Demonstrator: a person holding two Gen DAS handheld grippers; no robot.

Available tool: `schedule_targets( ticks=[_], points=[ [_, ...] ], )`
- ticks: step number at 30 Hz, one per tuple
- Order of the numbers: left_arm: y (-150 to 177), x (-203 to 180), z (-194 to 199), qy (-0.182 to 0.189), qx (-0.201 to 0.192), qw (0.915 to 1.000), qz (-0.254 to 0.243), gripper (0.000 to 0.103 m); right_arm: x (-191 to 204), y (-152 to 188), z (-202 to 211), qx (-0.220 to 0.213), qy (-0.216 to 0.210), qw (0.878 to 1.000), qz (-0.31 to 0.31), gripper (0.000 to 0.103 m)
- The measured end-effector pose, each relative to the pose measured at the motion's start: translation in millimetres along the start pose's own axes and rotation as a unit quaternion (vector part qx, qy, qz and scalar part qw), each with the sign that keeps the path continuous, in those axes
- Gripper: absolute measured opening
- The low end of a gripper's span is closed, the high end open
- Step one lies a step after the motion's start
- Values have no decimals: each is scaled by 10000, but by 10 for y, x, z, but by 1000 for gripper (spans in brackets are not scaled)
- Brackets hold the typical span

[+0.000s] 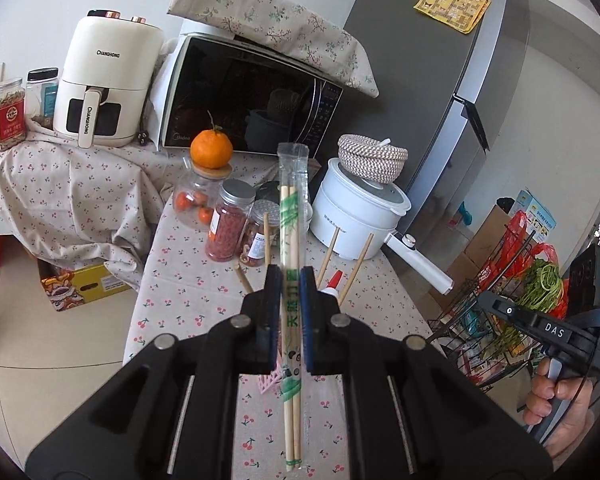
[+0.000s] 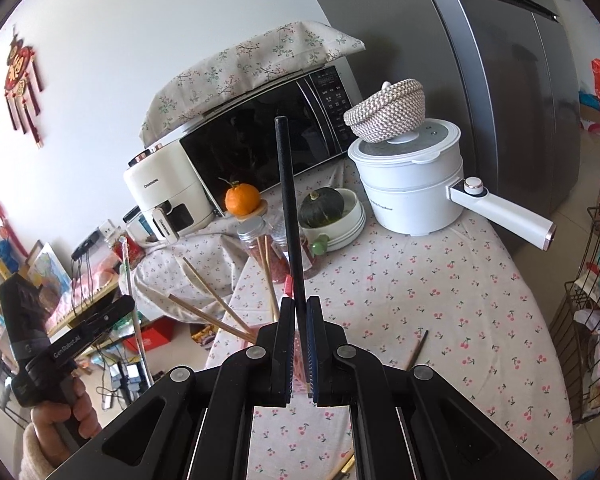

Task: Organize utensils
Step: 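Lower the wrapped chopsticks into the pink basket with the left gripper while the right gripper carries the black chopstick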

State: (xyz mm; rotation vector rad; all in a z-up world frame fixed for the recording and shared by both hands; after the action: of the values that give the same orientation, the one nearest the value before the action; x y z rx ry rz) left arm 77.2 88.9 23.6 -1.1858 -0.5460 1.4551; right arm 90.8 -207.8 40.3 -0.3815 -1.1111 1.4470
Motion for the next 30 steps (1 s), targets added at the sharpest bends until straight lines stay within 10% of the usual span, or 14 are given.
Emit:
schedule_targets(
  ticks=[10, 30],
  points=[
    [-9, -123, -207, 30, -1236, 9922, -146, 11, 162, -30, -96, -163, -52, 9998, 73, 6],
    [357, -340, -915, -486, -1093, 9868, -1094, 11, 177, 28, -187, -261, 134, 9995, 133, 6]
  ],
)
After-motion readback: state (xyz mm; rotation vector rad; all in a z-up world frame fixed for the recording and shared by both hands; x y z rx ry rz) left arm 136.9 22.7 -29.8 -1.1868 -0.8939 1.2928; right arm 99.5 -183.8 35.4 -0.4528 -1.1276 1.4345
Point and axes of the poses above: each gripper's, at about its wrist camera, not at the fingertips, and z roughly against the way its jaws point, x to its left, y to its underside, the point moved 1 cm from there along -z, roughly the way its jaws point, and after that the axes turned 5 degrees about -x, right-handed, at the moved point
